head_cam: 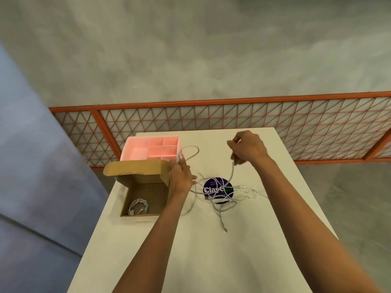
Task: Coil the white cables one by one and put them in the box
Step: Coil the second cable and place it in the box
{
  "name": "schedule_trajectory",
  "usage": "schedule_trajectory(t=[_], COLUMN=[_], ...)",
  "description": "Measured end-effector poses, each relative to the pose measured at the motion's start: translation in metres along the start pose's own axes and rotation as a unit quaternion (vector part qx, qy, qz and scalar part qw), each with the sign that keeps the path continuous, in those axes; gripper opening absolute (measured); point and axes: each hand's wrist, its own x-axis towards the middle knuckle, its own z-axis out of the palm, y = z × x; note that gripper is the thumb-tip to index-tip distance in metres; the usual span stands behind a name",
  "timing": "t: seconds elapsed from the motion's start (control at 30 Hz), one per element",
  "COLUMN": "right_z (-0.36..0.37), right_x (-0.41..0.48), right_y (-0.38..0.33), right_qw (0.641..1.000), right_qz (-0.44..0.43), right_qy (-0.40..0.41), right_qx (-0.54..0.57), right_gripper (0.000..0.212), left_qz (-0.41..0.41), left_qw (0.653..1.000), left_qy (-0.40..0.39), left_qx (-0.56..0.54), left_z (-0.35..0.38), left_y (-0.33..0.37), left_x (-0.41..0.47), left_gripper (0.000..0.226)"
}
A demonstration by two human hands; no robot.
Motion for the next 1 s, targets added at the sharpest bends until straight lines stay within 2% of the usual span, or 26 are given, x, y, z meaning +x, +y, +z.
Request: schedule_trajectory(t=[0.13, 0.23, 0.37, 0.43, 0.5, 0.57, 0.6, 0.67, 0.77, 0.87, 1.0], right_z=[-0.004, 0.001, 0.010, 0.011, 0.015, 0.016, 0.015, 0.011, 0.015, 0.018, 0.017], right_x=[-0.004, -0.014, -0.028, -0.028, -0.026, -0.023, -0.022, -0.023, -0.025, -0.024, -0.025], right_y=[0.020, 0.031, 0.047, 0.051, 0.050, 0.047, 0.046, 0.042, 0.047, 0.062, 0.074], right_qw=[0.980, 0.958, 0.911, 0.914, 0.953, 0.988, 0.987, 0.970, 0.941, 0.924, 0.893], right_qz=[0.083, 0.122, 0.165, 0.153, 0.110, 0.079, 0.076, 0.081, 0.081, 0.055, 0.055], right_qy=[-0.141, -0.230, -0.347, -0.335, -0.254, -0.133, -0.108, -0.167, -0.294, -0.332, -0.382], right_qx=[-0.110, -0.119, -0.150, -0.169, -0.126, 0.016, 0.093, 0.155, 0.144, 0.179, 0.232], right_gripper=[0.027, 0.029, 0.036, 0.038, 0.040, 0.049, 0.056, 0.064, 0.055, 0.038, 0.045], left_qz=[0.045, 0.064, 0.041, 0.033, 0.036, 0.047, 0.049, 0.052, 0.071, 0.078, 0.085], left_qw=[0.997, 0.990, 0.964, 0.952, 0.943, 0.929, 0.921, 0.908, 0.905, 0.907, 0.910], left_qy=[-0.060, -0.119, -0.246, -0.294, -0.330, -0.366, -0.383, -0.408, -0.411, -0.406, -0.403], left_qx=[-0.032, -0.049, -0.089, -0.073, -0.031, 0.029, 0.051, 0.081, 0.090, 0.076, 0.055], left_z=[-0.003, -0.003, -0.008, -0.012, -0.014, -0.015, -0.015, -0.013, -0.012, -0.015, -0.021], left_y=[0.012, 0.018, 0.022, 0.022, 0.021, 0.019, 0.018, 0.017, 0.019, 0.020, 0.022], left_x=[0.002, -0.001, -0.012, -0.019, -0.022, -0.023, -0.024, -0.030, -0.036, -0.037, -0.038], left_gripper=[0.034, 0.029, 0.030, 0.029, 0.029, 0.028, 0.026, 0.020, 0.013, 0.014, 0.020])
